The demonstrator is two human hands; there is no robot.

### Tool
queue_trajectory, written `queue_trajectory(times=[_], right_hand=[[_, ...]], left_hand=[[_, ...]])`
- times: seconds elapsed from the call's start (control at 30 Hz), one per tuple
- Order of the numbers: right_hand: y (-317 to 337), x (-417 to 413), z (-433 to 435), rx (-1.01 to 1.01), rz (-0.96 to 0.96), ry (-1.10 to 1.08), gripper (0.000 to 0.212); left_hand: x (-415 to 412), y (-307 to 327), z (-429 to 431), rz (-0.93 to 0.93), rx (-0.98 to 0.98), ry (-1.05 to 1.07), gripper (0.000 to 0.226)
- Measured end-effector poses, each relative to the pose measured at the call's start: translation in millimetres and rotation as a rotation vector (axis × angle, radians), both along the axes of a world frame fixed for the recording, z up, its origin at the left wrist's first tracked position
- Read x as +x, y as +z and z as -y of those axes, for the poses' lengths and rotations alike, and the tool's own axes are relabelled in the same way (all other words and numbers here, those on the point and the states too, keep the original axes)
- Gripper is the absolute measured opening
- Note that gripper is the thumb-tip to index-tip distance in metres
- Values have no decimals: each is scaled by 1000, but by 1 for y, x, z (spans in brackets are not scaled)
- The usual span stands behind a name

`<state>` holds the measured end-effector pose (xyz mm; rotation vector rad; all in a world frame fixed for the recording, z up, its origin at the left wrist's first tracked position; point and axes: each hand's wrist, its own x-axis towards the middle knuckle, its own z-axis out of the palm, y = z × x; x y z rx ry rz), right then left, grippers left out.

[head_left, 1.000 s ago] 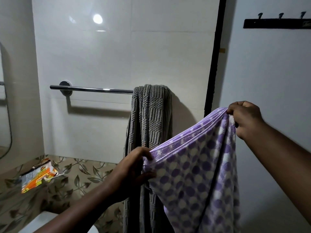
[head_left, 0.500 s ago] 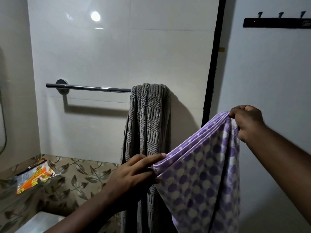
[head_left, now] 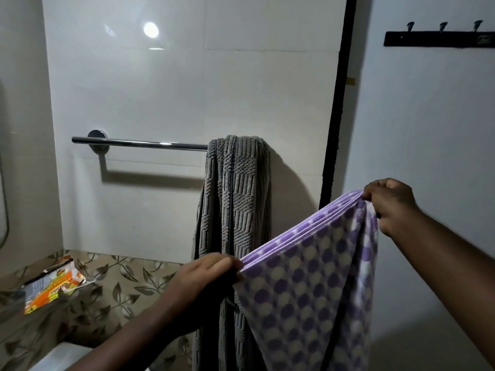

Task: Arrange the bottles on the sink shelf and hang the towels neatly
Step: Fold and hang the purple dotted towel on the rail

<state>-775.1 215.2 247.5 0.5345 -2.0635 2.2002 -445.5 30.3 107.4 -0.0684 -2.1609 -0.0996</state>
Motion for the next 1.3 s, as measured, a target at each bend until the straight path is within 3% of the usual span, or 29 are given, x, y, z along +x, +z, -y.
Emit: queue_trajectory(times=[0.07,0.17,0.3,0.47,0.57,0.83,0.97,1.17,1.23,1.3], right_hand=[[-4,-2,-3,29,3,22,23],[-8,-5,-9,72,31,93,23],[-13,-3,-14,115,31,198,27],[-20,1,-14,134,34,267,30],[-23,4,-13,127,50,283,31],[-22,23,-3,34,52,354,34],[-21,30,0,-71,9,388,34],[-17,33,-12,-230,-25,587,38],[-14,34,-16,-294,10,655,40],[-17,38,-7,-214,23,514,38]], left_hand=[[3,8,6,8,154,-14,12],[6,26,24,-21,165,85,20],[11,61,41,100,-49,188,30],[13,104,47,154,-317,312,11],[16,123,48,171,-347,311,12],[17,151,48,-6,-68,391,19],[18,162,44,-119,178,175,29],[30,177,36,-195,312,-86,38],[33,175,41,-167,478,-280,37],[25,169,45,-101,670,-320,32]])
